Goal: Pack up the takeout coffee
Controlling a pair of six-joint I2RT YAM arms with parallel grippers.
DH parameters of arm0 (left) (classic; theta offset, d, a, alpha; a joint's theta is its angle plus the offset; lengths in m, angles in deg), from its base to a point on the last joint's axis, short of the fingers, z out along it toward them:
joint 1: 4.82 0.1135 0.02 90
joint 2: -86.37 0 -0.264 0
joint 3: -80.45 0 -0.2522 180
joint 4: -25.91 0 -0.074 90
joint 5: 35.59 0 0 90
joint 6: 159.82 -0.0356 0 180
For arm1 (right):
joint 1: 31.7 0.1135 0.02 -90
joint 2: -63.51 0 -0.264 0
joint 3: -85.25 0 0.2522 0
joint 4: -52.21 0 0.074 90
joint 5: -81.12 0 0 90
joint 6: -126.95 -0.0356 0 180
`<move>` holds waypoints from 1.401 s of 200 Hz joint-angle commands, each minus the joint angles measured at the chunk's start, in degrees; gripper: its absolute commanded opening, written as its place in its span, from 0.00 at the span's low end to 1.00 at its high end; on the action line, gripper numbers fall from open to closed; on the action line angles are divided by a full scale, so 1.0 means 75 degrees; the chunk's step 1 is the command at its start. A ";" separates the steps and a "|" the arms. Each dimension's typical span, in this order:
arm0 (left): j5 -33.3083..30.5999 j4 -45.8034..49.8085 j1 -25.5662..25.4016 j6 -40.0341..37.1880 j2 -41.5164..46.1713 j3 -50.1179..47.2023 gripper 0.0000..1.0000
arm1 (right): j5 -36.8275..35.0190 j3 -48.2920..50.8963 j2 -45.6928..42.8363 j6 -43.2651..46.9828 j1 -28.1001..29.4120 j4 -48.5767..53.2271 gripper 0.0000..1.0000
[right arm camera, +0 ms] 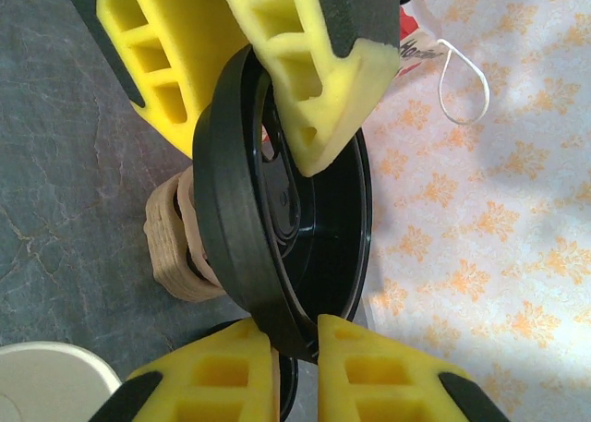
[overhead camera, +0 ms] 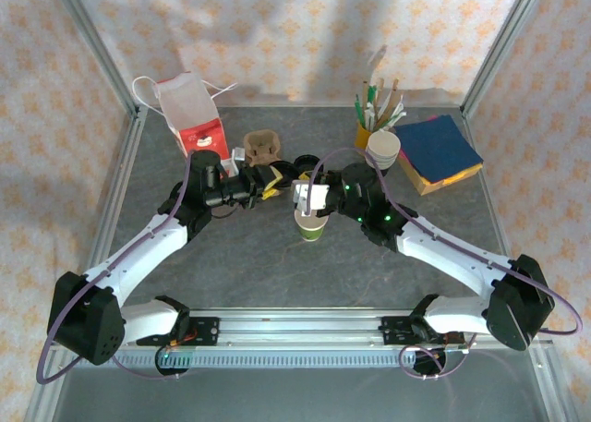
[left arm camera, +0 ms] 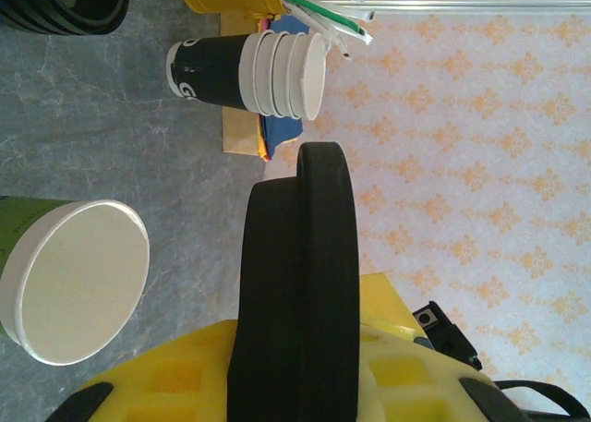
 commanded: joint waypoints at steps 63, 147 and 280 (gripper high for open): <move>0.0066 -0.0984 0.0024 0.0085 0.0129 -0.0174 0.65 | 0.0479 -0.0435 -0.0365 -0.1476 0.0052 0.0407 0.08; -0.2348 0.1734 0.0838 -0.2579 0.1457 0.0513 0.93 | 0.0402 -0.1183 -0.0281 -0.5147 0.0129 0.2064 0.00; -0.2793 0.1703 0.0749 -0.3481 0.1344 0.0298 0.90 | 0.3954 -0.1173 -0.0769 -1.2539 -0.1446 0.2556 0.00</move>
